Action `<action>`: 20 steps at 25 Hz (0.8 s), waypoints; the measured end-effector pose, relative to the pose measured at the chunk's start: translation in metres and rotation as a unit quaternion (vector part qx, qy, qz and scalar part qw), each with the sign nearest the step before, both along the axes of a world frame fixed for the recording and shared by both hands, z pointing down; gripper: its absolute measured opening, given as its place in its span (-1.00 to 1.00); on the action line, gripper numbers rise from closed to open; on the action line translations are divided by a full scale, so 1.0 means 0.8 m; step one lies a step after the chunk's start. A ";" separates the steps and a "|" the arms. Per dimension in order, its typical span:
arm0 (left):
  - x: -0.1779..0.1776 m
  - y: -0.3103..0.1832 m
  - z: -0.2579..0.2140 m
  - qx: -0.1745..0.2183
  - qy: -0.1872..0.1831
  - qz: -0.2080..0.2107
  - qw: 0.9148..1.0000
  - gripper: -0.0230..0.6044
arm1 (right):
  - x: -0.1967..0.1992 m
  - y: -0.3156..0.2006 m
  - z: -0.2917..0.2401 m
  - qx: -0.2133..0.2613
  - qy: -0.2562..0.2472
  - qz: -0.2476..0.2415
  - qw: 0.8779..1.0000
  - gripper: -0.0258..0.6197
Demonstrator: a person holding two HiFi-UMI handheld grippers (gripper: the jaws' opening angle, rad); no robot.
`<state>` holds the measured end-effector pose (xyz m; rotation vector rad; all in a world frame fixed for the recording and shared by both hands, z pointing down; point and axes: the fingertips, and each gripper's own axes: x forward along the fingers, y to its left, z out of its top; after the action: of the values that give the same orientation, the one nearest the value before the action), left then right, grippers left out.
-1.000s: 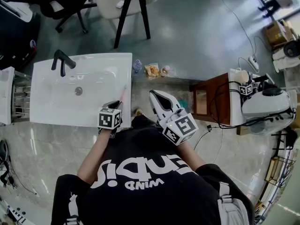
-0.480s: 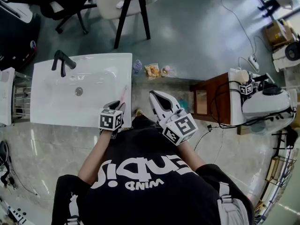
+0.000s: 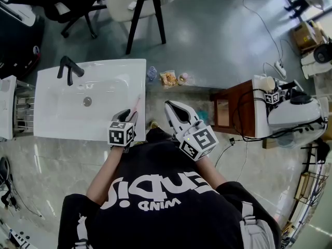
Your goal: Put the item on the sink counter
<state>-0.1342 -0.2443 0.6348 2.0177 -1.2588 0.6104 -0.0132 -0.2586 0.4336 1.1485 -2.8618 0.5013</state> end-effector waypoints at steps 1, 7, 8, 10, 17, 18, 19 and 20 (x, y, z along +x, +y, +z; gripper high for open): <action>-0.001 -0.001 -0.002 0.003 -0.001 -0.002 1.000 -0.48 | 0.000 0.000 0.000 0.001 0.000 0.000 1.000 -0.86; -0.007 -0.009 -0.019 0.028 0.003 -0.010 1.000 -0.76 | -0.001 0.001 0.001 0.000 0.001 -0.001 1.000 -0.86; -0.008 -0.011 -0.024 0.032 0.006 -0.011 0.999 -0.80 | -0.001 0.001 0.002 -0.001 0.001 -0.001 1.000 -0.86; -0.008 -0.014 -0.036 0.040 0.016 -0.010 0.999 -0.84 | -0.002 0.000 0.002 -0.002 0.001 -0.001 1.000 -0.86; -0.011 -0.033 -0.139 0.117 0.055 0.004 0.992 -0.86 | -0.012 -0.003 -0.011 0.010 -0.003 -0.008 1.000 -0.86; -0.013 -0.035 -0.156 0.133 0.060 0.004 0.989 -0.86 | -0.013 -0.004 -0.013 0.012 -0.003 -0.009 1.000 -0.86; -0.016 -0.037 -0.173 0.148 0.064 0.003 0.987 -0.86 | -0.014 -0.005 -0.016 0.015 -0.003 -0.011 1.000 -0.86; -0.018 -0.038 -0.189 0.165 0.065 0.002 0.984 -0.86 | -0.015 -0.006 -0.018 0.017 -0.003 -0.012 1.000 -0.86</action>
<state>-0.1487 -0.2750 0.4838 2.2873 -1.3456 0.2784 -0.0253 -0.2632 0.4191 1.1176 -2.8977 0.4575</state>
